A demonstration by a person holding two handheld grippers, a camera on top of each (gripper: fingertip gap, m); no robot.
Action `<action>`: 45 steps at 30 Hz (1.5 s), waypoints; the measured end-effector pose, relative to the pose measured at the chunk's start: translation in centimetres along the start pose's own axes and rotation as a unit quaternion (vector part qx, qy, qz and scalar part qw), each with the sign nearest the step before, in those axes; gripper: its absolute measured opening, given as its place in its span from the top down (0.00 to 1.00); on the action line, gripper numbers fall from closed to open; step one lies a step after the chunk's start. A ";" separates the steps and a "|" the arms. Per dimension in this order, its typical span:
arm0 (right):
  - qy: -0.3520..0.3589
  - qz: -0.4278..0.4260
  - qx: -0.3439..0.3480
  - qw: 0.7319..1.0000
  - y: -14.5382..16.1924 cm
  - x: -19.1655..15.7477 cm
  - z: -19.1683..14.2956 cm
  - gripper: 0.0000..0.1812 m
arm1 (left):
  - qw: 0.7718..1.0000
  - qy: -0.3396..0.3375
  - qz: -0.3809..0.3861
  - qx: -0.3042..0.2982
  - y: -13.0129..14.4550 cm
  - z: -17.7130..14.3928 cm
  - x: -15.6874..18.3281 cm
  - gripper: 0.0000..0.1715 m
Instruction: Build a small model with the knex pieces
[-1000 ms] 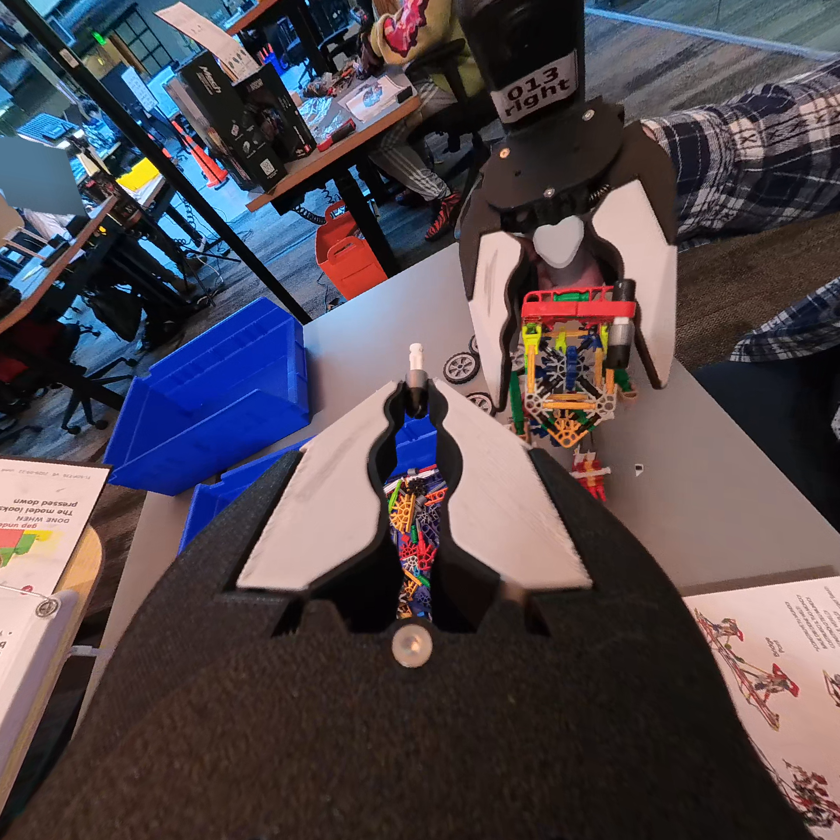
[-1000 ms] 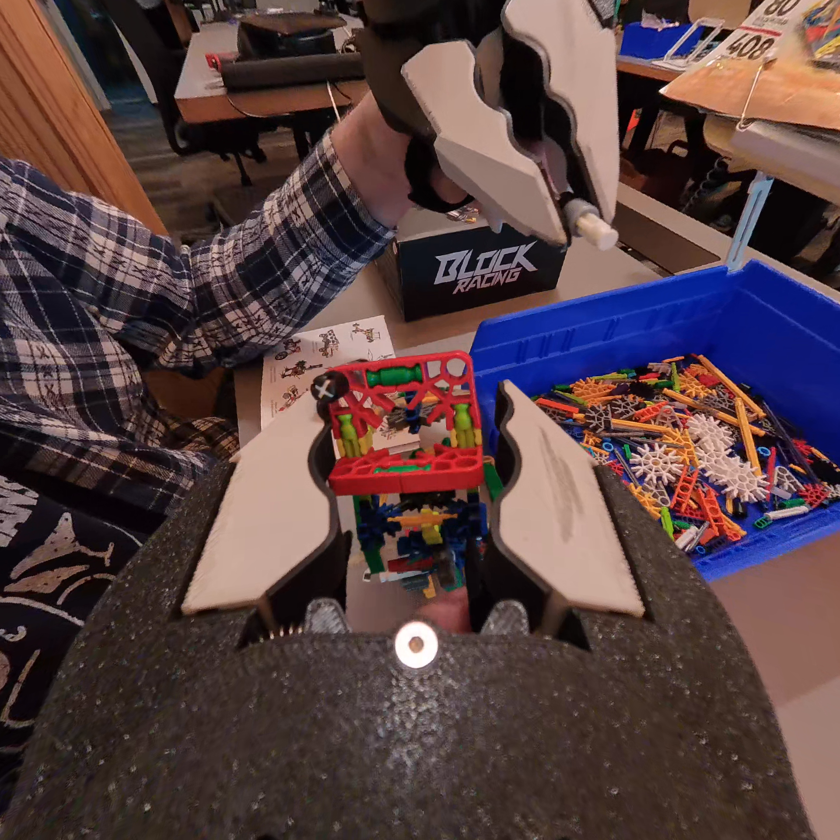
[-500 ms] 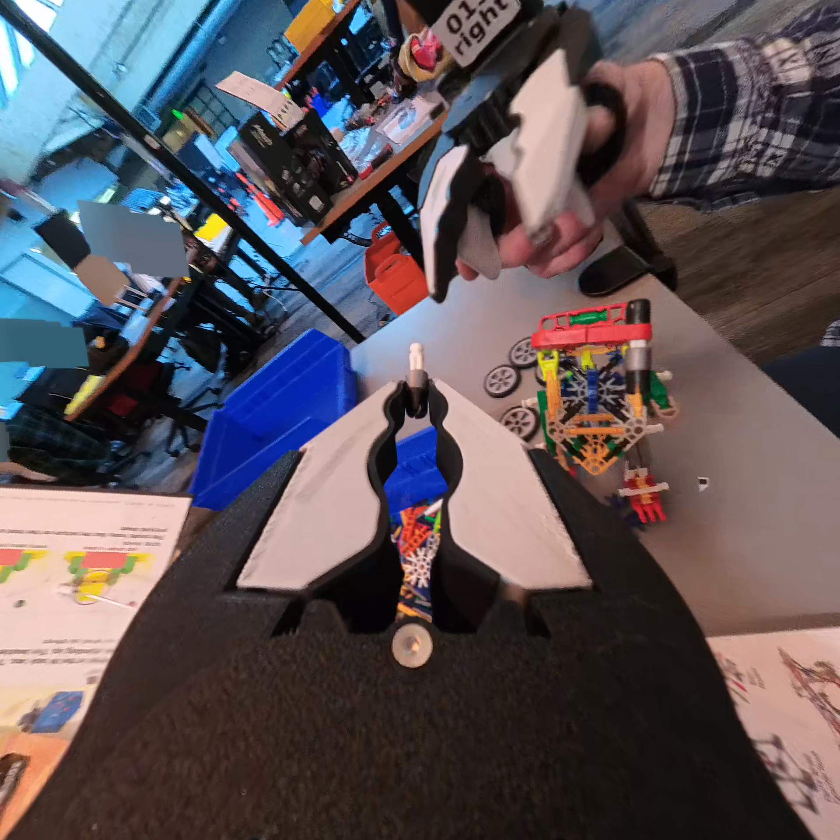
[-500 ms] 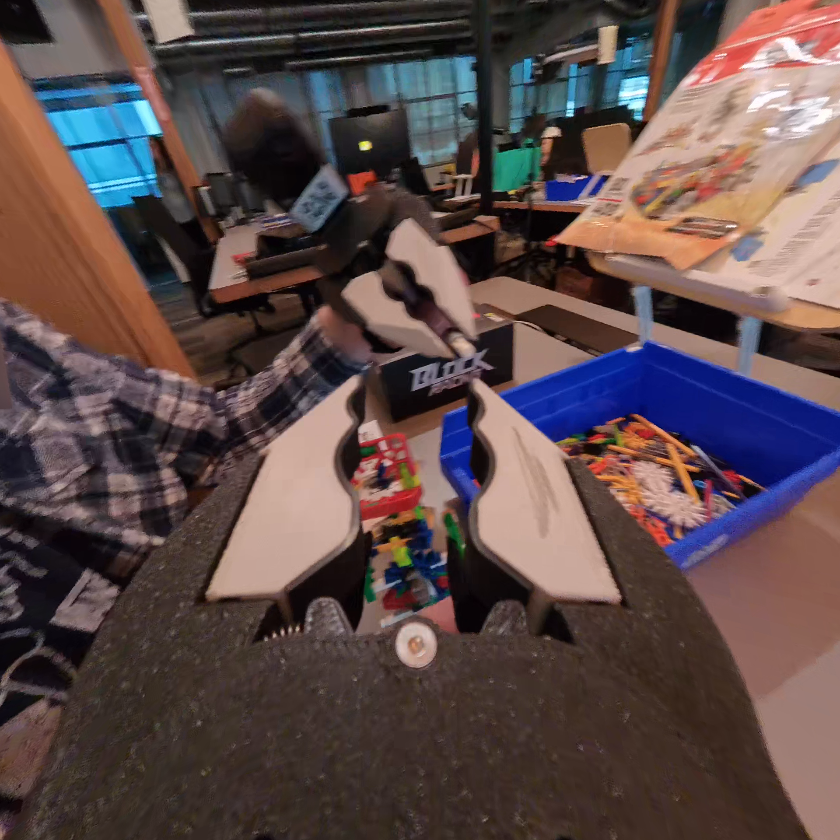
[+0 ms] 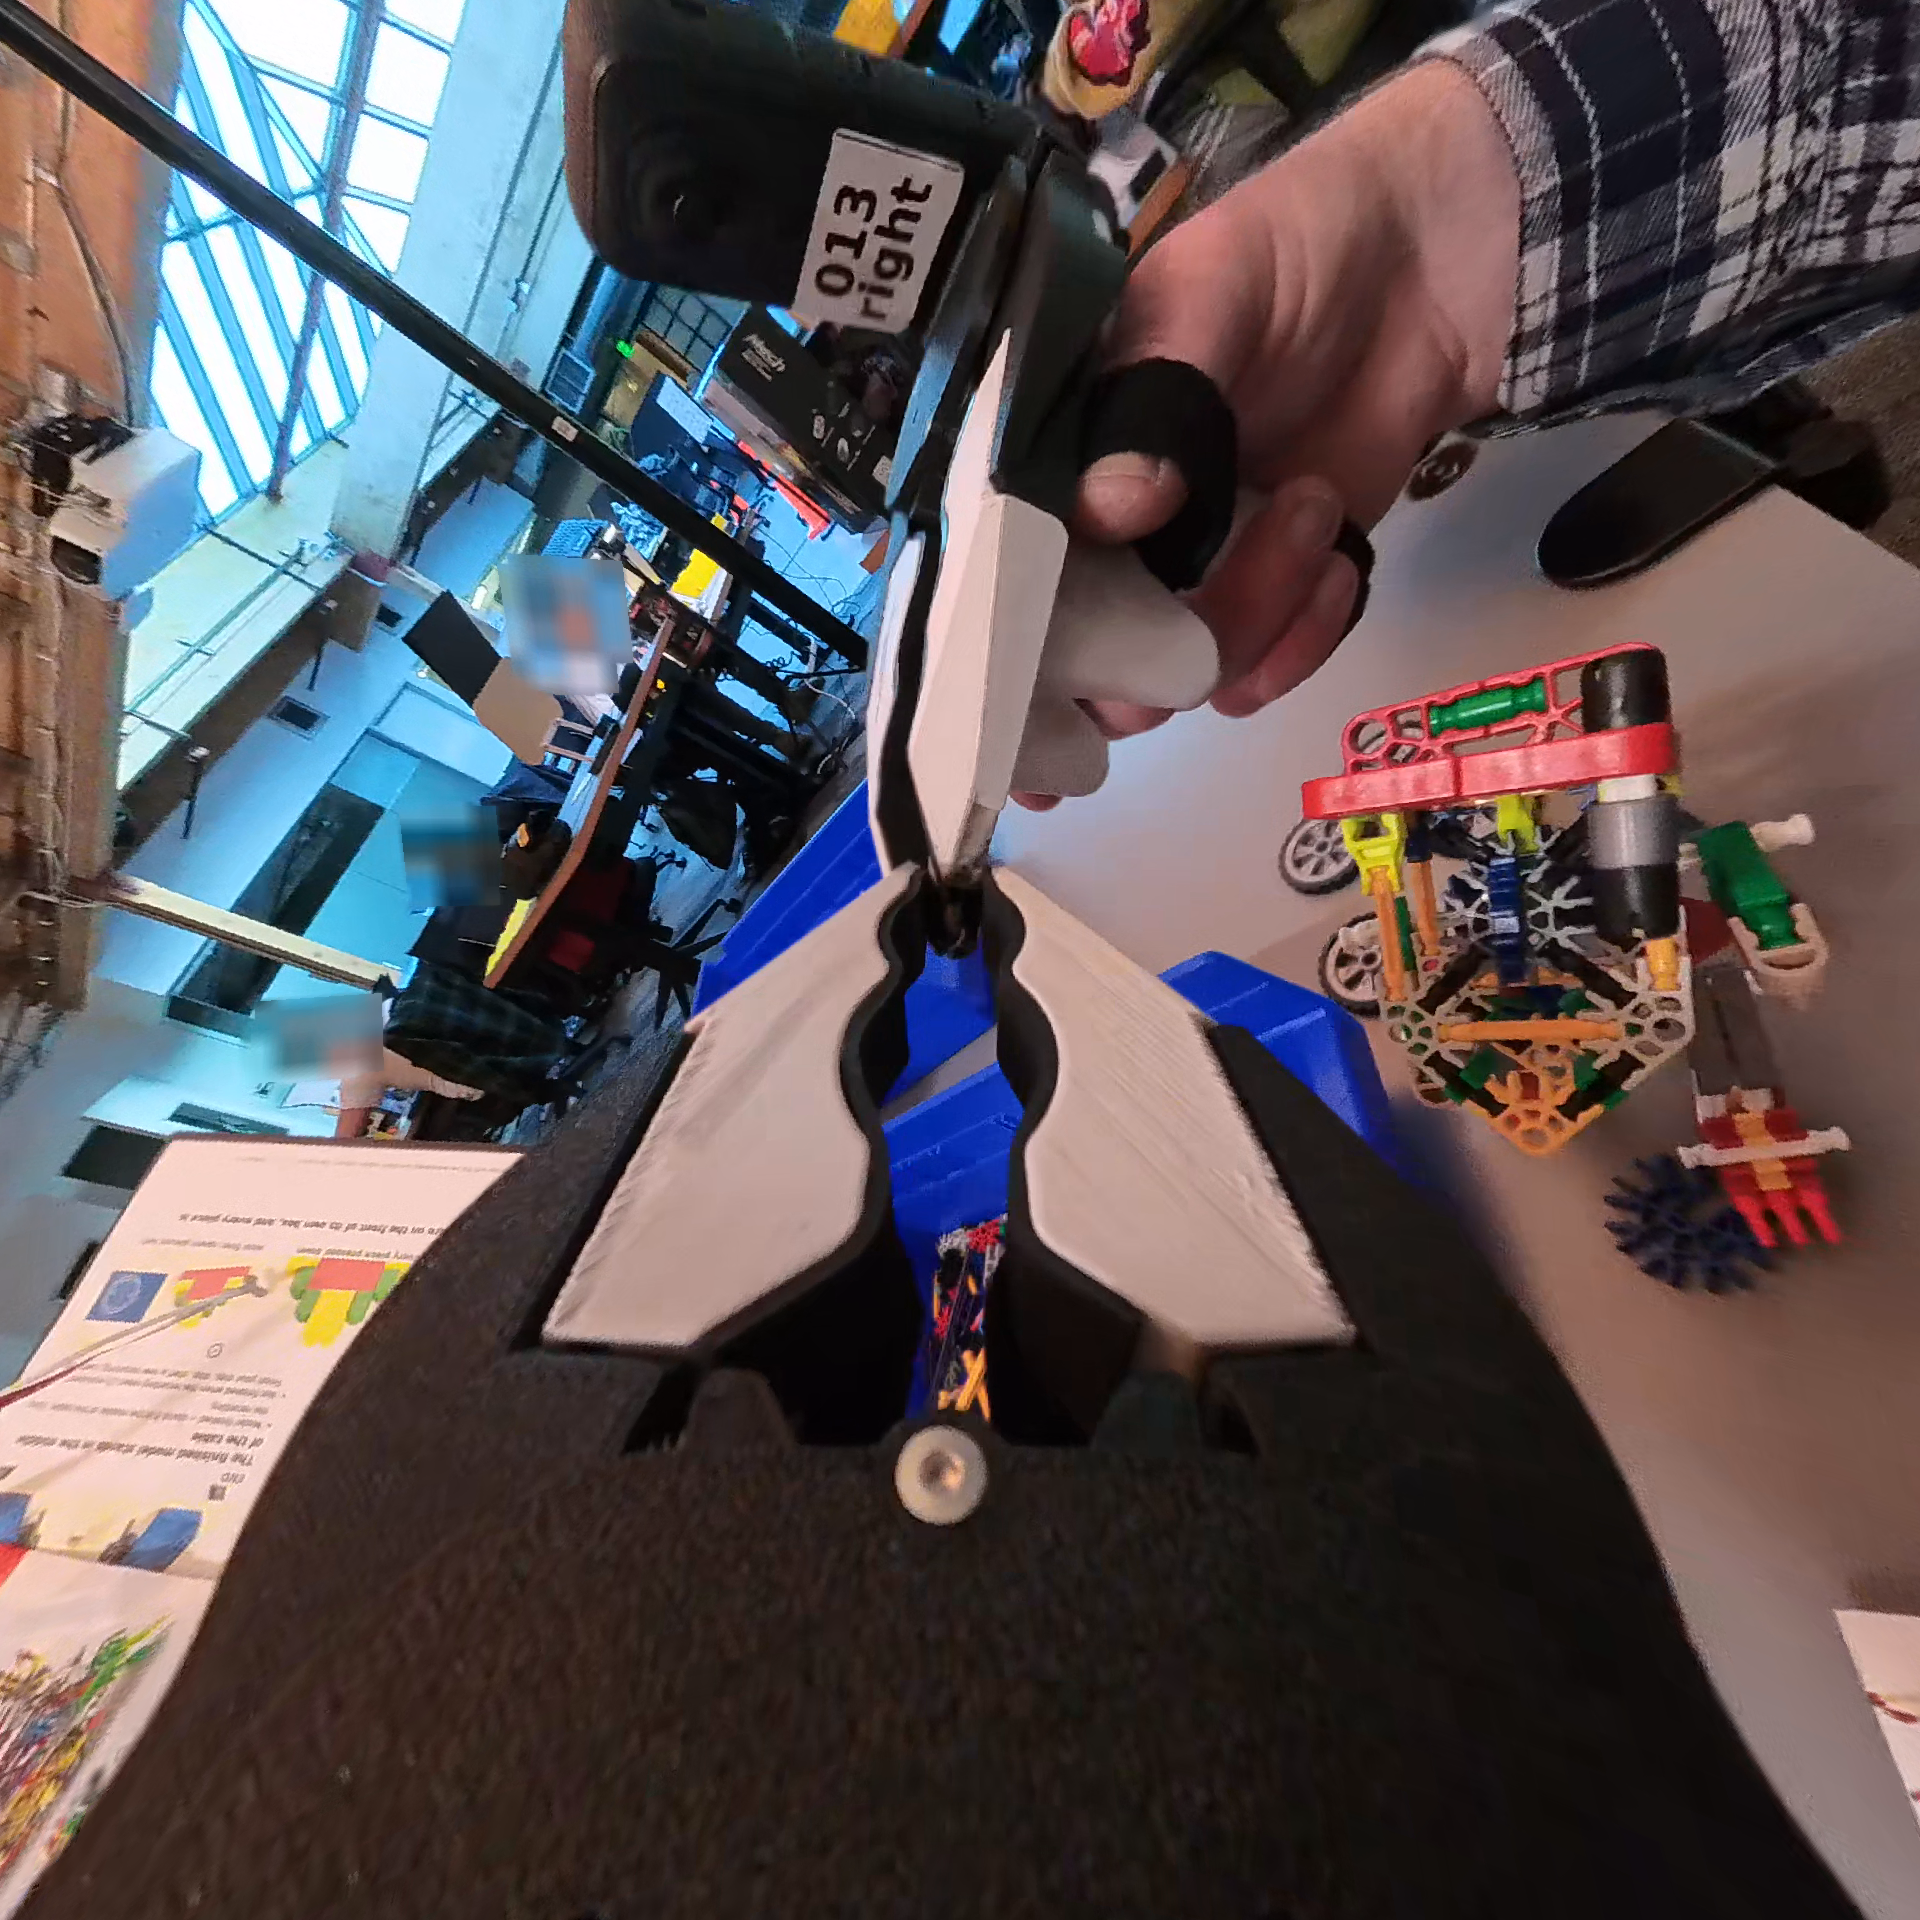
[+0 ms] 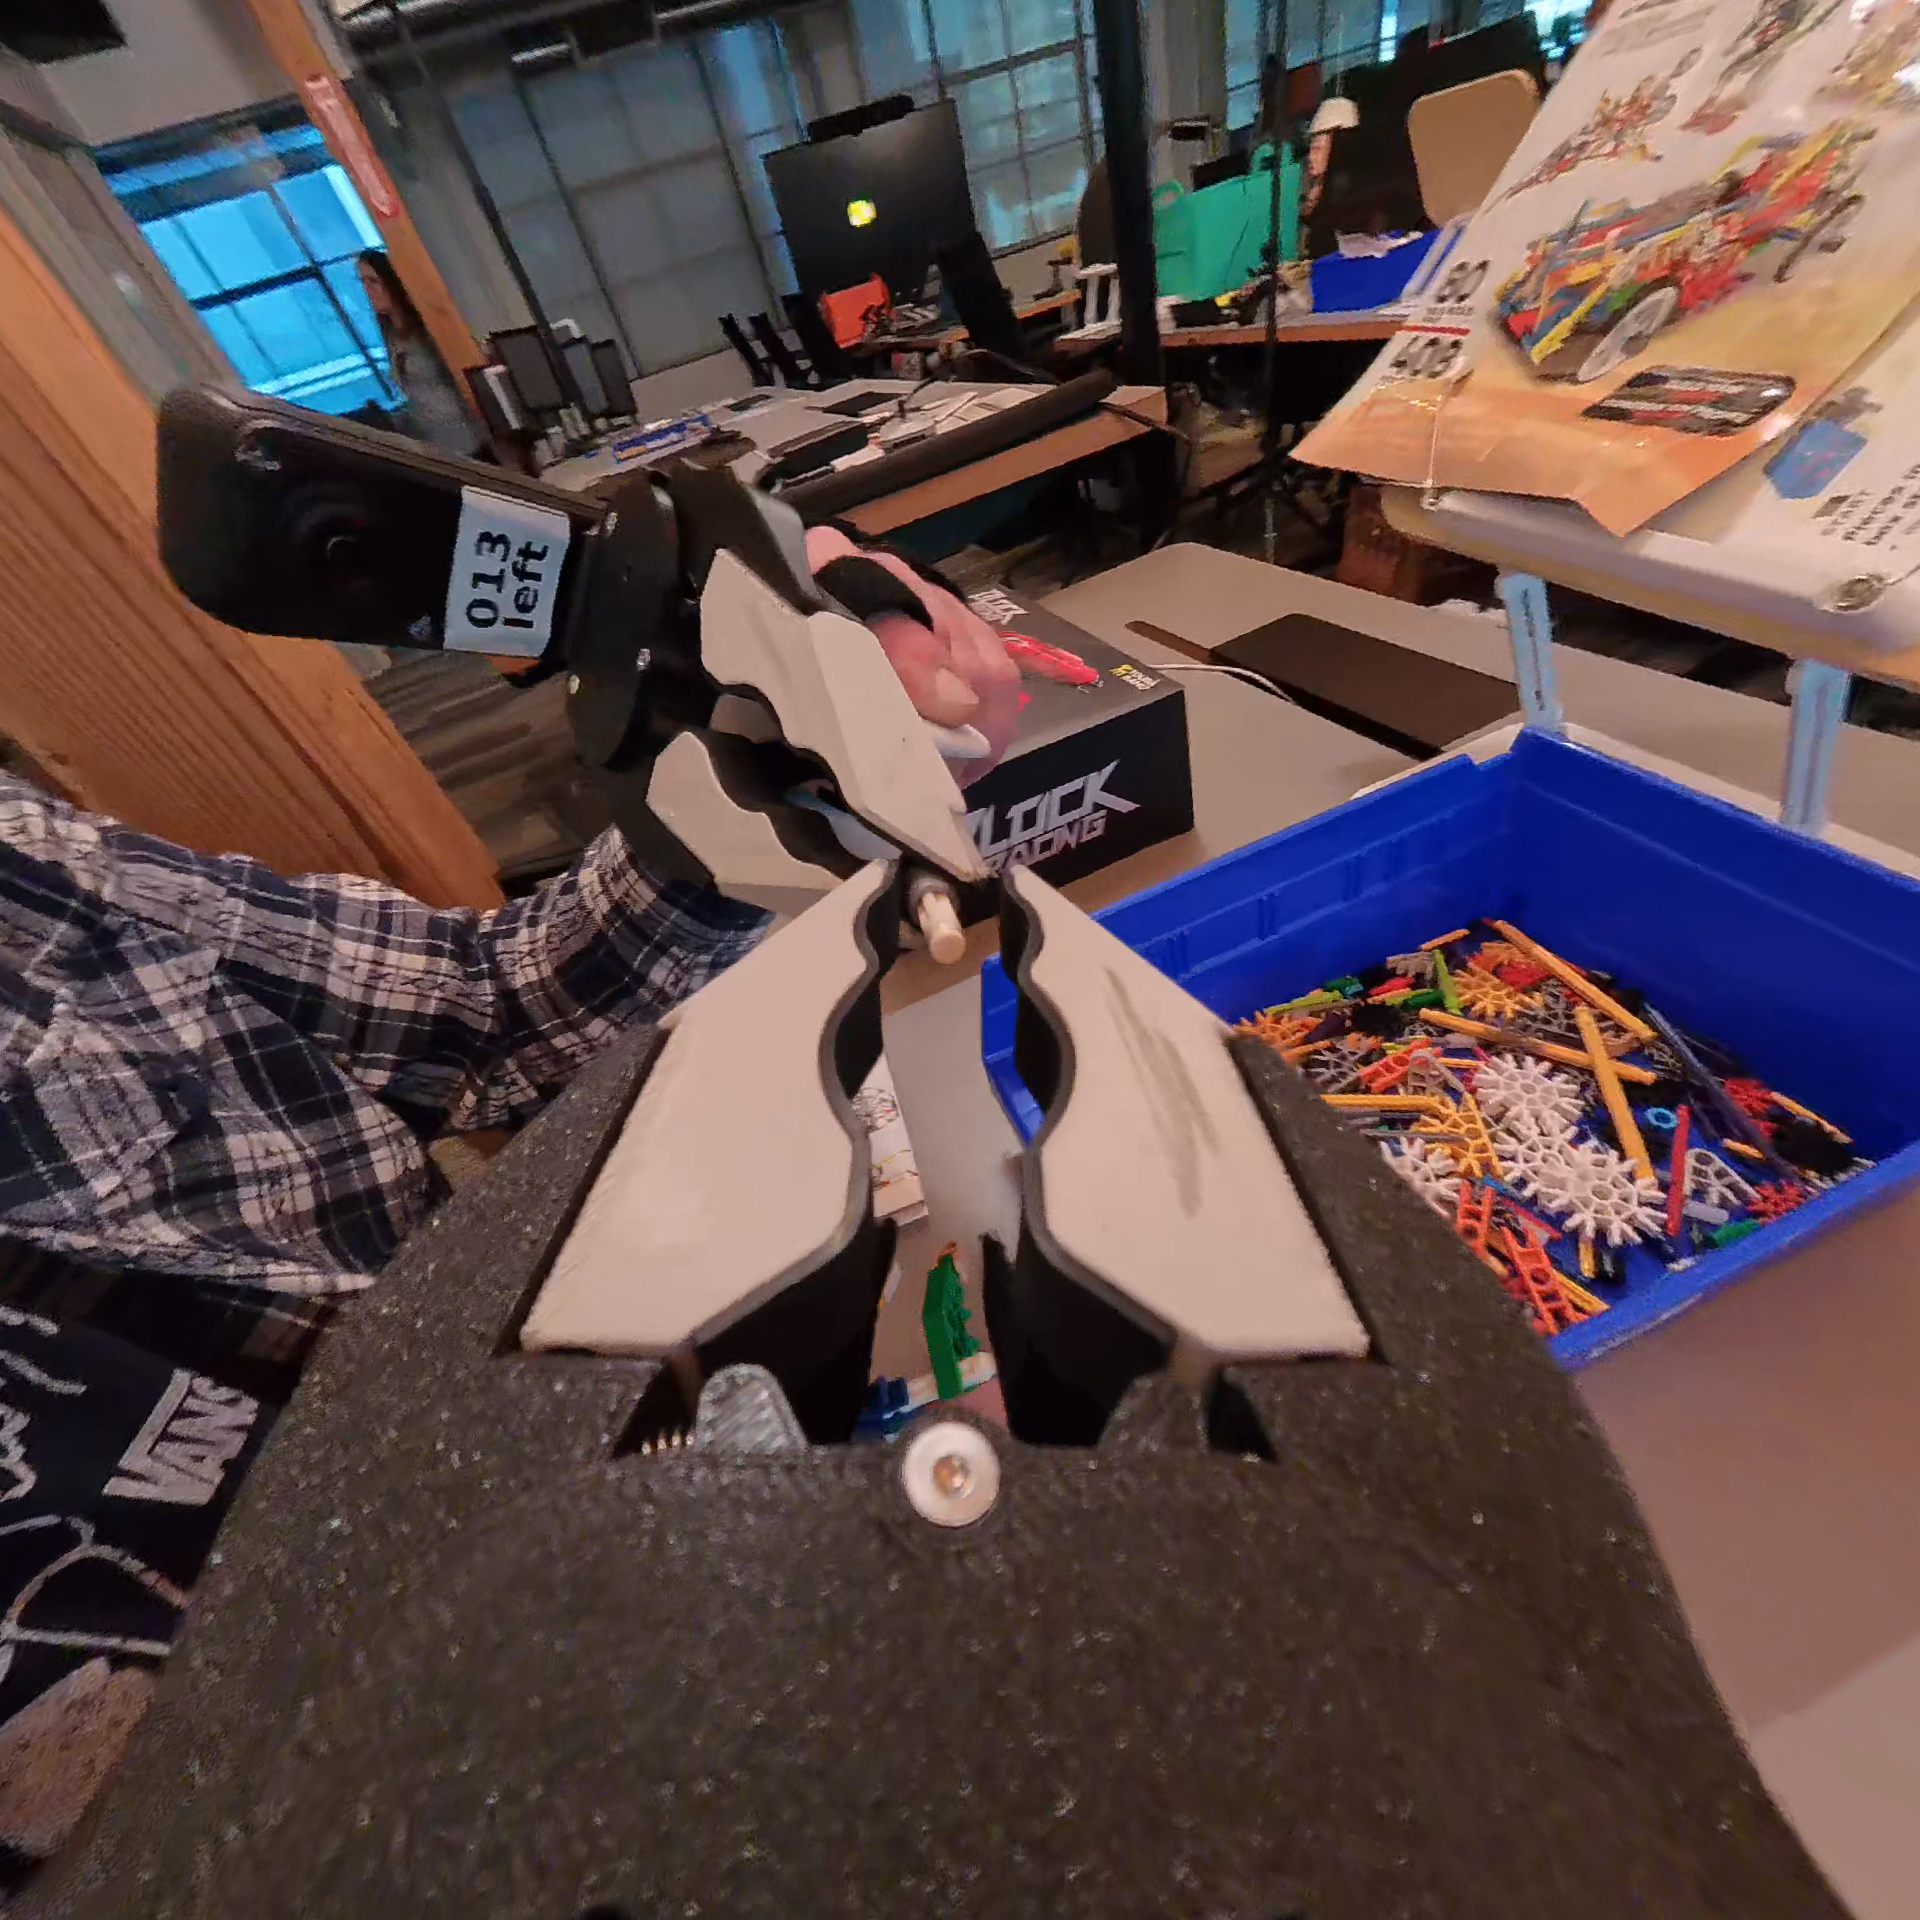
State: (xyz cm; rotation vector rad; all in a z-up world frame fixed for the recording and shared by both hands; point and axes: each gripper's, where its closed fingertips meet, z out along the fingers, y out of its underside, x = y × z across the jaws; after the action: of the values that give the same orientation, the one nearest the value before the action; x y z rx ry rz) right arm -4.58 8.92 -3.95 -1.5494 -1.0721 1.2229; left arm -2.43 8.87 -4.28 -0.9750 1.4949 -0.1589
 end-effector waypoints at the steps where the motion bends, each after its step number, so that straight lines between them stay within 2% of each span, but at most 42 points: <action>1: -0.009 0.002 0.000 1.000 0.1 0.0 0.0 0.91 | 1.000 -0.003 0.005 -0.004 0.1 0.1 0.0 0.96; 3: -0.013 0.007 -0.002 1.000 0.1 0.2 0.1 0.92 | 1.000 -0.011 0.018 -0.013 0.4 0.2 -0.1 0.96; 11: -0.020 0.014 0.026 0.999 -0.6 1.2 0.4 0.94 | 0.999 -0.035 -0.009 0.001 0.8 0.4 -1.1 0.96; 15: -0.030 0.033 0.040 0.998 -0.9 1.8 0.6 0.95 | 0.999 -0.048 -0.019 0.002 1.3 0.4 -1.6 0.92; 18: -0.029 0.032 0.042 0.998 -1.0 2.0 0.8 0.95 | 0.998 -0.052 -0.027 0.006 1.5 0.4 -1.9 0.94; 28: -0.037 0.055 0.063 0.996 -1.6 2.6 0.9 0.96 | 0.996 -0.087 -0.020 0.006 1.9 0.5 -2.7 0.91; 31: -0.031 0.058 0.057 0.996 -1.5 2.8 1.0 0.95 | 0.994 -0.110 0.002 -0.009 2.3 0.6 -3.1 0.94; 34: 0.018 0.024 0.036 0.999 -1.3 3.0 1.0 0.95 | 0.990 -0.134 0.022 -0.025 2.4 1.0 -3.4 0.92; 37: 0.002 0.023 0.042 0.999 -2.0 2.3 0.6 0.95 | 0.993 -0.121 -0.005 0.011 1.3 0.4 -3.5 0.94; 41: -0.014 0.048 0.052 0.997 -2.0 2.7 0.7 0.95 | 0.992 -0.125 -0.004 0.001 1.7 0.7 -3.4 0.91; 45: -0.022 0.043 0.054 0.997 -1.9 2.3 0.7 0.95 | 0.993 -0.109 -0.030 0.021 1.4 0.5 -3.4 0.93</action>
State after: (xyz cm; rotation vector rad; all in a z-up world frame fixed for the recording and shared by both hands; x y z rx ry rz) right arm -5.15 11.66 -2.73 -1.5052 -0.9604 1.3577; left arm -3.17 12.12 -2.68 -0.9726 1.2578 -0.1221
